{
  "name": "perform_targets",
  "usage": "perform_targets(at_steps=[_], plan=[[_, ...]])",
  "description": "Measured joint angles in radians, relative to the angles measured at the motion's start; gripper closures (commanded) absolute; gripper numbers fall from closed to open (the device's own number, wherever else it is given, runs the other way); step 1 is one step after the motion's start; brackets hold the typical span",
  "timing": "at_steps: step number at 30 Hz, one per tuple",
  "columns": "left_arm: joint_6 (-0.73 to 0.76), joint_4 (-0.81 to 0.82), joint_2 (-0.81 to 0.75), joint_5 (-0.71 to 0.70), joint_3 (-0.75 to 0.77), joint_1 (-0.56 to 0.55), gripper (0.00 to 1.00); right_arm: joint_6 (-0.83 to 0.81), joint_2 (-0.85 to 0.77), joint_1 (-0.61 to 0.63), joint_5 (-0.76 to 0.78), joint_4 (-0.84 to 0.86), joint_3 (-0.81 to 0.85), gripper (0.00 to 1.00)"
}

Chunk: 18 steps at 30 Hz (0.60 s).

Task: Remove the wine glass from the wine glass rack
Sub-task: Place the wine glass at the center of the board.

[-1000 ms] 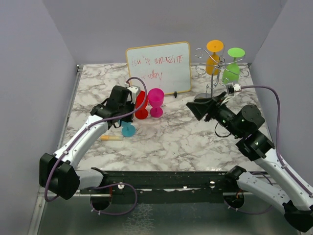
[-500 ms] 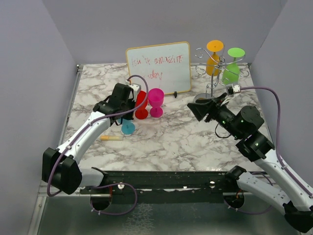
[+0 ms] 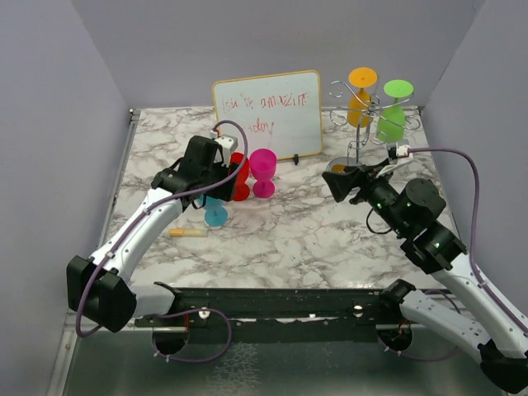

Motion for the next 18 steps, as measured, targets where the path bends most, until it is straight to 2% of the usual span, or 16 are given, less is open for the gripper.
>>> perform_targets(at_steps=[8,13,18], plan=[[-0.006,-0.02,-0.089,0.036,0.056,0.0,0.3,0.006,-0.099,0.0,0.182,-0.048,0.018,0.21],[-0.022,-0.01,-0.143,0.015,0.068,0.0,0.25,0.126,-0.047,0.0,0.451,-0.249,0.171,0.2],[-0.043,0.007,-0.183,0.002,0.068,0.0,0.22,0.176,-0.063,0.0,0.629,-0.372,0.18,0.2]])
